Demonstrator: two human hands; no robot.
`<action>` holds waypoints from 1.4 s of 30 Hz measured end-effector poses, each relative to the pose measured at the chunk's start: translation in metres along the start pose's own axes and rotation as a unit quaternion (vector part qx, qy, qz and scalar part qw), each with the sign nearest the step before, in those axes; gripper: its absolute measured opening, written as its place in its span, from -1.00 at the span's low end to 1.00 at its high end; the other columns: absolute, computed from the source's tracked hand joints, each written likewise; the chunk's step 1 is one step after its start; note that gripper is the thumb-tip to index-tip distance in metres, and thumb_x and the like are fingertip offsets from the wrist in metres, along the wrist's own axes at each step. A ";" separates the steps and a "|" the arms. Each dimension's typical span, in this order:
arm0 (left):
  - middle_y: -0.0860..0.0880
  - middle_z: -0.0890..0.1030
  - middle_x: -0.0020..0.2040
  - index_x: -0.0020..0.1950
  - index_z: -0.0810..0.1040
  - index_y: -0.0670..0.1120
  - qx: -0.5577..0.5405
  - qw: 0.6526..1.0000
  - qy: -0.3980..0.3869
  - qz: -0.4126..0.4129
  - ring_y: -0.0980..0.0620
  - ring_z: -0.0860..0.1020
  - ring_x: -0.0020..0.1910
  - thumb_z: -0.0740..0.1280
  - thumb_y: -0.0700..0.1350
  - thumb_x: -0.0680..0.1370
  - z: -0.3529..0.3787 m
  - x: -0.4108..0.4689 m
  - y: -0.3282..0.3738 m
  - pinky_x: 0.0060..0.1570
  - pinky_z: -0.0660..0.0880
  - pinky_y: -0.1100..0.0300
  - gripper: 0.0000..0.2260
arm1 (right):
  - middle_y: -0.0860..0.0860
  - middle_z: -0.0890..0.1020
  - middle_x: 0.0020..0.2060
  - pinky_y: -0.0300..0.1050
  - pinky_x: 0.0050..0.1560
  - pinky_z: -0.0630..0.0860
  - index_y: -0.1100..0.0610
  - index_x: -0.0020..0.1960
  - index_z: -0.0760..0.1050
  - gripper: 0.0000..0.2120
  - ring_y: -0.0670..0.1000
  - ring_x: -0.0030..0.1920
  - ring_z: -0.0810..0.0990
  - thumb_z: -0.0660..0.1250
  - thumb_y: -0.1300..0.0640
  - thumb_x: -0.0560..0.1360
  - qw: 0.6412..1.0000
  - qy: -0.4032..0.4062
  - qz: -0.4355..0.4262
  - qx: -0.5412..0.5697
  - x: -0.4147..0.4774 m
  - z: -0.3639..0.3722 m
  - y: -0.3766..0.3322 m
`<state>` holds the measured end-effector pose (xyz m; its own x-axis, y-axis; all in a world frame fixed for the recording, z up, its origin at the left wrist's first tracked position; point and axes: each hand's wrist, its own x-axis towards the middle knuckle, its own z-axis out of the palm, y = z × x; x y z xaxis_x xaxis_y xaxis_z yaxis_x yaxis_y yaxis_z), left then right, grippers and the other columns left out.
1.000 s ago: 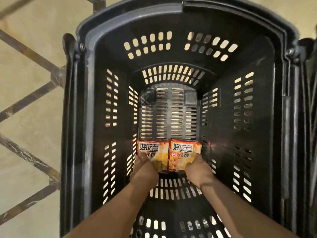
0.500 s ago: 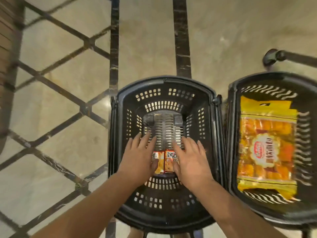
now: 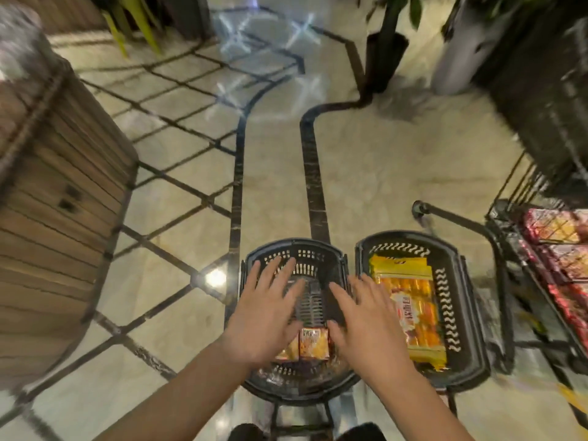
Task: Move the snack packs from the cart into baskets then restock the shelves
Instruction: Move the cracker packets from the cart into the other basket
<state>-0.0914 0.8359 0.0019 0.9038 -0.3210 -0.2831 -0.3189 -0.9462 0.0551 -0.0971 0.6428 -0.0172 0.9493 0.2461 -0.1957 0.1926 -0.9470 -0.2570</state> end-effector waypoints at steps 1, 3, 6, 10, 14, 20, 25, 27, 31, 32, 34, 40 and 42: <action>-0.09 -0.08 0.70 0.67 0.07 0.04 -0.001 1.000 0.009 0.003 -0.16 -0.12 0.67 0.22 0.21 0.64 -0.012 -0.010 0.008 0.60 -0.24 -0.17 -0.33 | 0.07 0.29 0.55 0.12 0.61 0.02 -0.09 0.58 0.23 -0.37 0.11 0.59 0.12 0.31 -0.15 0.56 1.000 0.010 0.002 0.005 -0.011 -0.012 0.000; -0.08 -0.09 0.70 0.67 0.06 0.06 -0.003 1.000 0.015 0.014 -0.15 -0.13 0.66 0.23 0.21 0.64 -0.028 -0.028 0.025 0.58 -0.27 -0.15 -0.33 | 0.05 0.27 0.56 0.12 0.61 0.02 -0.10 0.58 0.22 -0.38 0.11 0.60 0.11 0.30 -0.15 0.57 0.999 0.029 0.002 0.014 -0.032 -0.032 0.000; -0.08 -0.13 0.70 0.68 0.02 0.06 -0.004 0.999 0.025 0.025 -0.14 -0.16 0.66 0.20 0.20 0.65 -0.042 -0.046 0.051 0.60 -0.26 -0.16 -0.33 | 0.05 0.23 0.58 0.10 0.60 0.00 -0.11 0.59 0.21 -0.39 0.11 0.60 0.08 0.29 -0.14 0.58 0.998 0.059 0.015 0.009 -0.057 -0.058 0.002; -0.05 -0.14 0.69 0.68 0.03 0.07 -0.020 0.996 0.052 0.066 -0.11 -0.18 0.66 0.19 0.19 0.66 -0.052 -0.058 0.080 0.61 -0.24 -0.17 -0.35 | 0.05 0.31 0.54 0.11 0.59 0.06 -0.13 0.52 0.32 -0.42 0.10 0.57 0.19 0.34 -0.15 0.54 0.992 0.107 0.063 0.012 -0.096 -0.075 0.009; -0.07 -0.07 0.69 0.67 0.09 0.06 0.001 0.988 0.065 0.137 -0.14 -0.13 0.66 0.22 0.19 0.65 -0.057 -0.069 0.103 0.61 -0.22 -0.19 -0.36 | 0.02 0.31 0.54 0.15 0.58 0.10 -0.14 0.51 0.33 -0.45 0.08 0.56 0.20 0.30 -0.16 0.55 0.985 0.116 0.126 0.008 -0.149 -0.077 0.011; -0.15 0.52 0.44 0.38 0.57 0.02 0.041 0.965 0.078 0.246 -0.25 0.47 0.44 0.56 0.22 0.34 -0.064 -0.088 0.156 0.41 0.39 -0.31 -0.34 | 0.04 0.38 0.49 0.13 0.55 0.14 -0.14 0.49 0.38 -0.44 0.09 0.52 0.29 0.38 -0.15 0.51 0.961 0.144 0.236 0.020 -0.237 -0.086 0.021; -0.15 0.48 0.48 0.41 0.55 0.02 0.051 0.945 0.084 0.311 -0.26 0.40 0.49 0.54 0.23 0.38 -0.081 -0.107 0.236 0.45 0.31 -0.32 -0.36 | 0.05 0.40 0.47 0.12 0.51 0.24 -0.12 0.48 0.38 -0.42 0.11 0.49 0.35 0.38 -0.19 0.50 0.933 0.188 0.305 0.033 -0.310 -0.098 0.049; -0.13 0.20 0.64 0.59 0.33 0.04 0.058 0.936 0.078 0.338 -0.23 0.12 0.63 0.35 0.20 0.57 -0.085 -0.115 0.276 0.58 -0.01 -0.27 -0.38 | 0.05 0.36 0.50 0.09 0.54 0.18 -0.13 0.49 0.36 -0.43 0.10 0.52 0.29 0.35 -0.19 0.52 0.925 0.191 0.328 0.034 -0.341 -0.105 0.069; -0.08 0.01 0.69 0.65 0.16 0.06 0.077 0.925 0.084 0.363 -0.18 -0.05 0.66 0.23 0.21 0.64 -0.091 -0.129 0.365 0.59 -0.19 -0.18 -0.39 | 0.01 0.31 0.54 0.05 0.57 0.05 -0.15 0.52 0.33 -0.45 0.07 0.56 0.21 0.33 -0.15 0.56 0.906 0.224 0.356 0.052 -0.406 -0.114 0.118; -0.08 0.00 0.69 0.65 0.13 0.07 0.081 0.922 0.086 0.370 -0.18 -0.05 0.66 0.22 0.22 0.64 -0.089 -0.131 0.389 0.59 -0.18 -0.18 -0.38 | 0.00 0.30 0.54 0.05 0.57 0.04 -0.16 0.52 0.32 -0.46 0.06 0.56 0.20 0.32 -0.15 0.57 0.903 0.228 0.361 0.051 -0.423 -0.116 0.133; -0.07 0.00 0.69 0.65 0.10 0.09 0.097 0.917 0.082 0.378 -0.17 -0.05 0.66 0.22 0.23 0.64 -0.081 -0.134 0.439 0.61 -0.14 -0.19 -0.36 | 0.01 0.30 0.54 0.07 0.58 0.02 -0.14 0.52 0.32 -0.47 0.05 0.57 0.19 0.30 -0.16 0.58 0.898 0.231 0.372 0.047 -0.459 -0.119 0.168; -0.08 0.00 0.69 0.65 0.12 0.07 0.117 0.915 0.065 0.379 -0.18 -0.06 0.66 0.21 0.25 0.64 -0.071 -0.139 0.571 0.60 -0.11 -0.22 -0.36 | 0.04 0.33 0.52 0.10 0.57 0.08 -0.12 0.52 0.33 -0.45 0.11 0.55 0.23 0.34 -0.11 0.57 0.887 0.230 0.396 0.065 -0.548 -0.128 0.272; -0.06 -0.03 0.69 0.65 0.10 0.08 0.116 0.919 0.059 0.372 -0.16 -0.08 0.66 0.19 0.25 0.65 -0.075 -0.139 0.596 0.59 -0.13 -0.20 -0.37 | 0.02 0.31 0.54 0.10 0.58 0.06 -0.14 0.54 0.29 -0.44 0.09 0.56 0.20 0.32 -0.13 0.58 0.893 0.214 0.388 0.075 -0.559 -0.131 0.298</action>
<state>-0.3860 0.3133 0.1456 0.4321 -0.8903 -0.1435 -0.9006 -0.4343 -0.0175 -0.5380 0.1959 0.1400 0.7962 -0.6050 0.0019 -0.5705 -0.7519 -0.3304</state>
